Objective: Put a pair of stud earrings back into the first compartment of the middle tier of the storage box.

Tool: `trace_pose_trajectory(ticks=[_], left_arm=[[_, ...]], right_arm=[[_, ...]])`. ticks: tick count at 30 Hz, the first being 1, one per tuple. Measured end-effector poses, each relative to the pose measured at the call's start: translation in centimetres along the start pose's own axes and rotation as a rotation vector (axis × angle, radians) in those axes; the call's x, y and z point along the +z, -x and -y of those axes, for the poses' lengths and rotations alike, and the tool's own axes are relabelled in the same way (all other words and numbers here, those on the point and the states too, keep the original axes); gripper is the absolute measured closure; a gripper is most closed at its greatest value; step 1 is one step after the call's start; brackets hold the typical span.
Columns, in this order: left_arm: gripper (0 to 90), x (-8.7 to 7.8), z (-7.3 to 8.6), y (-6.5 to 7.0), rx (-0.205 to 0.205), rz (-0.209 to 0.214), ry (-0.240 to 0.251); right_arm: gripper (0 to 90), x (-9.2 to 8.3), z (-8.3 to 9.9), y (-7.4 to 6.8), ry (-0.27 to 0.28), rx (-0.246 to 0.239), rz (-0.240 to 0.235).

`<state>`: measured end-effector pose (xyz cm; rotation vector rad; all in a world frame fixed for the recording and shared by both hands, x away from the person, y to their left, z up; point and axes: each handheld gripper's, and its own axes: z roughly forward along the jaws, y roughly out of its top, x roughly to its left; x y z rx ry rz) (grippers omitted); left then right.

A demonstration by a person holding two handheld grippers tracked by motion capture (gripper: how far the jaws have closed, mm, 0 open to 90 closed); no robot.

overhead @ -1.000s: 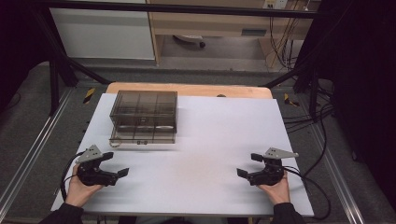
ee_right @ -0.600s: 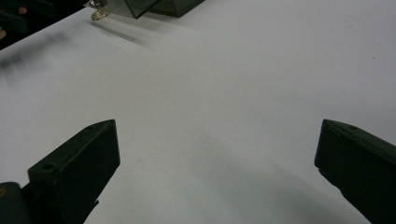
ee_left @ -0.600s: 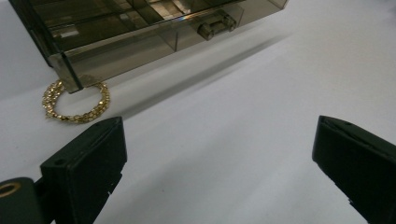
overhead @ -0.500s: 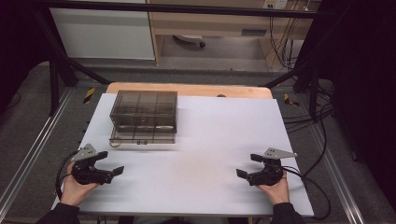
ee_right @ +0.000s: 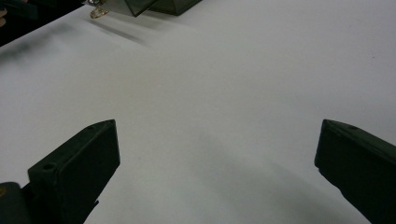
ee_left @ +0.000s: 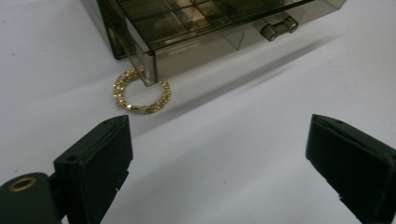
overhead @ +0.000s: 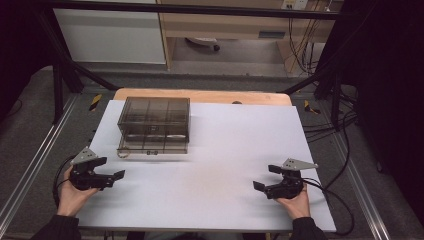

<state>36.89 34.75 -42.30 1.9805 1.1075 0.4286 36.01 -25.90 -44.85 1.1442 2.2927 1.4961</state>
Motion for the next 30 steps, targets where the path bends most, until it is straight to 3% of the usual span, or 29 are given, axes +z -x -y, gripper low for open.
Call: trace_pose_trajectory(ticks=[8,13,25,30], left_arm=[[14.0,-0.2,-0.4,-1.2,-0.025,-0.059,-0.005],[18.5,-0.1,-0.7,-2.4,-0.041,-0.128,-0.026],[29.9,1.0,-1.3,-4.2,-0.095,-0.202,-0.044],[35.1,1.8,-1.7,-4.5,-0.105,-0.211,-0.035]], right_arm=[[0.6,0.1,0.0,0.0,0.0,-0.001,0.0],[0.6,0.1,0.0,0.0,-0.004,0.0,0.001],[0.6,0.1,0.0,0.0,-0.005,0.0,0.003],[0.6,0.1,0.0,0.0,-0.005,-0.002,0.005]])
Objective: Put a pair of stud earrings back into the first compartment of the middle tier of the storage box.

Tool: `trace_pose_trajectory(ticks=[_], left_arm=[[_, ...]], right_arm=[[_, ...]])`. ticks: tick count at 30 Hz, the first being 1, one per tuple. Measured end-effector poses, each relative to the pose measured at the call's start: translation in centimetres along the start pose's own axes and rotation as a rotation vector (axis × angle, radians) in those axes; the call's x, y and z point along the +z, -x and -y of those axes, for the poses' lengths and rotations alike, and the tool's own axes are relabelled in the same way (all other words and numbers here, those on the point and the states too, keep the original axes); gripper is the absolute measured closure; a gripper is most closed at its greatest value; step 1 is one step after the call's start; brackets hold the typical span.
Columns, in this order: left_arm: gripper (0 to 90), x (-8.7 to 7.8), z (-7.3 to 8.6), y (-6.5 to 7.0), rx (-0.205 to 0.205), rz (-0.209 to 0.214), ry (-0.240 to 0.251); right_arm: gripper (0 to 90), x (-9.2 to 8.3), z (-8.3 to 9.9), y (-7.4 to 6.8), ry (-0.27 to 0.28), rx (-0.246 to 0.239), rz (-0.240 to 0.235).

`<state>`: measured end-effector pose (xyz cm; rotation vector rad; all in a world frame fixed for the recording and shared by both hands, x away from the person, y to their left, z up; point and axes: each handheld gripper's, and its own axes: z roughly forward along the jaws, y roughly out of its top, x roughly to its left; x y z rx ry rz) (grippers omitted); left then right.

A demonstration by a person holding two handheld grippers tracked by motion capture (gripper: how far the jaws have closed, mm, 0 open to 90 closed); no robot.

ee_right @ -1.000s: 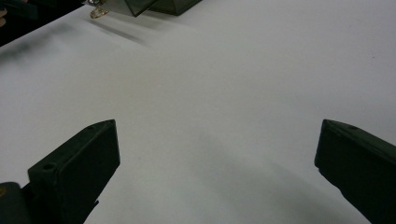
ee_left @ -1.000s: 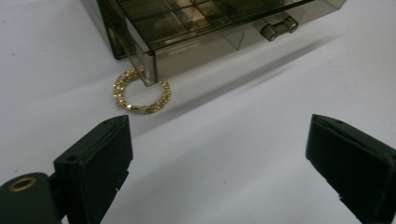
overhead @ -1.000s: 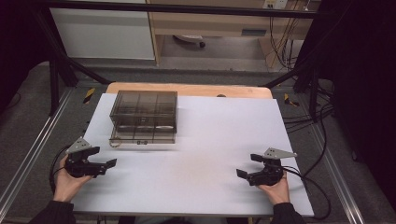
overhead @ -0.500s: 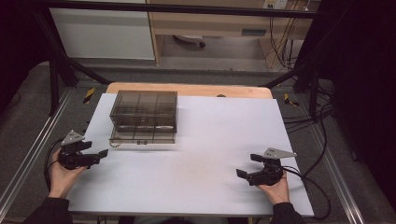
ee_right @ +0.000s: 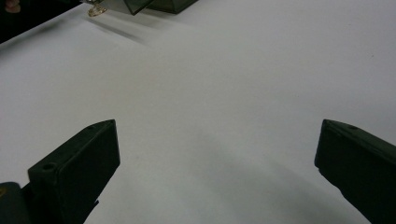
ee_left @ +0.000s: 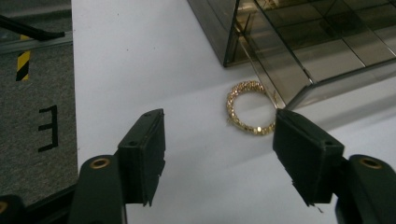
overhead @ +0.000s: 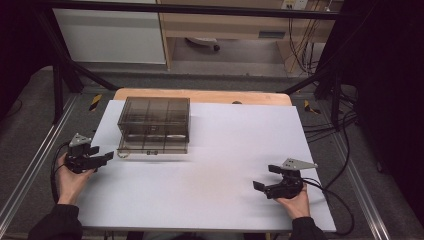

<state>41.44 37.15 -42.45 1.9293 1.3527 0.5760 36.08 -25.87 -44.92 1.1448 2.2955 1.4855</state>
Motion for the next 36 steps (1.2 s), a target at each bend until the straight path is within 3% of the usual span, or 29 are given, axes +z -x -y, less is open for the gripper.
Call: trace_pose_trajectory(ticks=[5,10,16,36], left_arm=[[39.4,1.1,-0.1,-0.3,-0.015,-0.02,-0.027],[42.8,1.6,-0.2,-0.3,-0.033,-0.022,-0.015],[48.7,2.3,-0.8,0.2,-0.024,-0.019,-0.009],[65.7,4.3,-0.7,0.9,0.014,-0.017,-0.049]], right_arm=[[0.6,0.0,0.0,0.0,-0.001,0.0,0.0],[0.6,0.0,0.0,0.0,-0.004,0.0,0.0],[0.6,0.1,0.0,0.0,-0.006,0.005,0.0],[0.6,0.1,0.0,0.0,-0.008,0.004,-0.001]])
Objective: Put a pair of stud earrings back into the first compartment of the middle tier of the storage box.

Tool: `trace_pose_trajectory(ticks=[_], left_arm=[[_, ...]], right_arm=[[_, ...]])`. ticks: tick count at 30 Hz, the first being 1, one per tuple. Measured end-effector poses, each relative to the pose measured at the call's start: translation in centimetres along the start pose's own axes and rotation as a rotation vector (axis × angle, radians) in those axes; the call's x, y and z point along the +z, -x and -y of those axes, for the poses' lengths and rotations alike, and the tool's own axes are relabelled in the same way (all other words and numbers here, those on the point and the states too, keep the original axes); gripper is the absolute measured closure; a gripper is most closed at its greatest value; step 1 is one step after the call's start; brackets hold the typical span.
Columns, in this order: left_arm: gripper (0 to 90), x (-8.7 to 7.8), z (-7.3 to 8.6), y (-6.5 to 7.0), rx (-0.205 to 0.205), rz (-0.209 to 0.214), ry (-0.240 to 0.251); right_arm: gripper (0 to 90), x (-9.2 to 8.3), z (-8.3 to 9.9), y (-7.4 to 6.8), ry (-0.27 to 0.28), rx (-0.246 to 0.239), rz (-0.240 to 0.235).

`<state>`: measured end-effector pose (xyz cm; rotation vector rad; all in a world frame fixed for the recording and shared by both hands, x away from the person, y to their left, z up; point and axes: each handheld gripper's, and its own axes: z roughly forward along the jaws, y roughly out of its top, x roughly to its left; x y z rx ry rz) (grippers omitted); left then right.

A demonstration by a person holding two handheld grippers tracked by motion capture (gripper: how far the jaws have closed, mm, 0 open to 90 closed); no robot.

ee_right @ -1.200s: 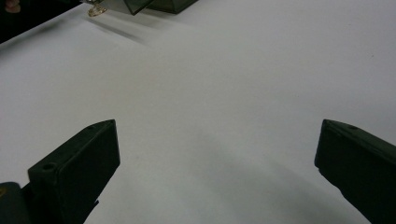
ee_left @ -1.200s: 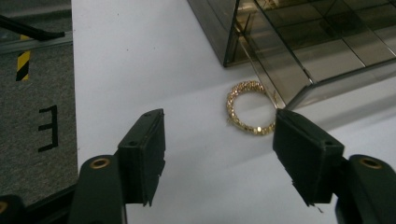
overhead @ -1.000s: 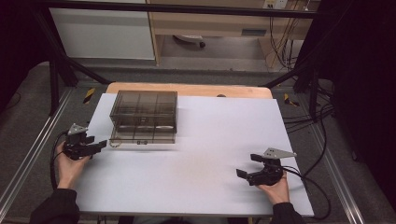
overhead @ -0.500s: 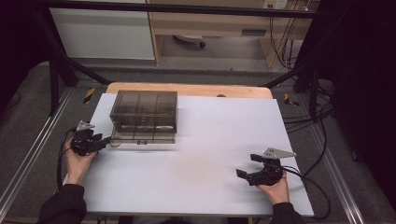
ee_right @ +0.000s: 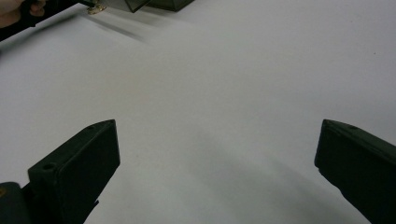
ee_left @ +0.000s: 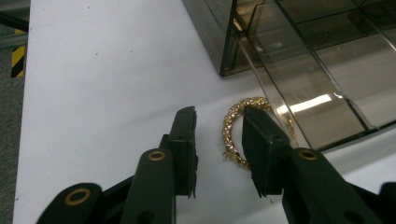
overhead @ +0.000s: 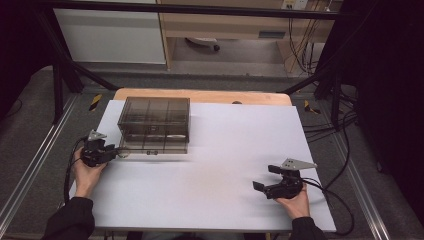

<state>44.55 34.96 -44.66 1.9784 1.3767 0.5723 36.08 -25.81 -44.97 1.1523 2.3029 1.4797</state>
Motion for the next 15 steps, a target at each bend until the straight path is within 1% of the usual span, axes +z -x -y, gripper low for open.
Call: trace_pose_trajectory(ticks=[8,15], left_arm=[[74.8,0.16,-0.01,0.12,0.003,-0.001,0.006],[80.2,0.24,0.0,0.19,0.0,0.009,0.006]], right_arm=[[0.6,0.06,0.01,0.02,0.0,-0.001,0.0],[0.6,0.03,0.0,0.02,-0.001,-0.002,0.0]])
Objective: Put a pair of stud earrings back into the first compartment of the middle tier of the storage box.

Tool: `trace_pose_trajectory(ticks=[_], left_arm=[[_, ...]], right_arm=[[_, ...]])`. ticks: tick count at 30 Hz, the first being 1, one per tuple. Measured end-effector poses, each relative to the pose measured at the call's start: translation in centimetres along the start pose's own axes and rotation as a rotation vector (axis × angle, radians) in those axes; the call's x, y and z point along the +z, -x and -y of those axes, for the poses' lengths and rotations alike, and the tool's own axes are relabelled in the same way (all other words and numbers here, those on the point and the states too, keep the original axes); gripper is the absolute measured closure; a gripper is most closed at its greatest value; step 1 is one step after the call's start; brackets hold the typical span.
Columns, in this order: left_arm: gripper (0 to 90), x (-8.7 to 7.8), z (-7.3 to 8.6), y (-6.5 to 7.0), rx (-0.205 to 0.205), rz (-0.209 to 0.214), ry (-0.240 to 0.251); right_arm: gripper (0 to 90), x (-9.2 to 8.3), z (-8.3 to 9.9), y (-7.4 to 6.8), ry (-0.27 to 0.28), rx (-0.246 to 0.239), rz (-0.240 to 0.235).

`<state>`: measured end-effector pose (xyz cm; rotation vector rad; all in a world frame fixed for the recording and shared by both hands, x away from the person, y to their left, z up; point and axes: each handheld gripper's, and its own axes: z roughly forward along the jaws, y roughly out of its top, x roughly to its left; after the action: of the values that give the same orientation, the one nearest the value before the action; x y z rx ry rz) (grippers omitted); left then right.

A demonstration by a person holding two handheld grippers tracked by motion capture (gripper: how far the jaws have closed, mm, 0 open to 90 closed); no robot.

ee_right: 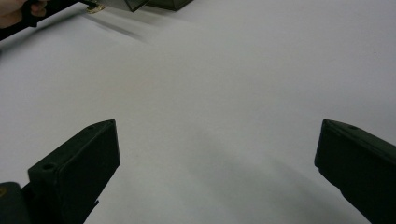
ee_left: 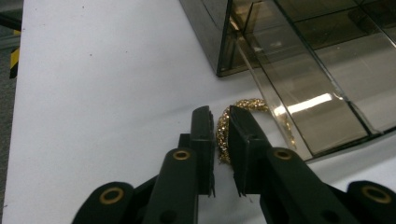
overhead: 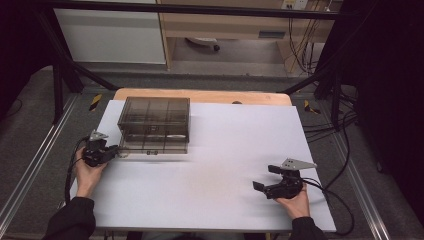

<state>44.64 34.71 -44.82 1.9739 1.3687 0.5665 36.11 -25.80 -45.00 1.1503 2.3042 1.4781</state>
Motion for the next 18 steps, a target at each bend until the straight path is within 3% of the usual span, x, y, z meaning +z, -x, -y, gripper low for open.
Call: trace_pose_trajectory(ticks=[18], left_arm=[[84.5,-0.57,0.06,-0.18,-0.02,-0.022,0.003]], right_arm=[[0.6,-0.01,-0.01,0.01,-0.001,0.0,0.0]])
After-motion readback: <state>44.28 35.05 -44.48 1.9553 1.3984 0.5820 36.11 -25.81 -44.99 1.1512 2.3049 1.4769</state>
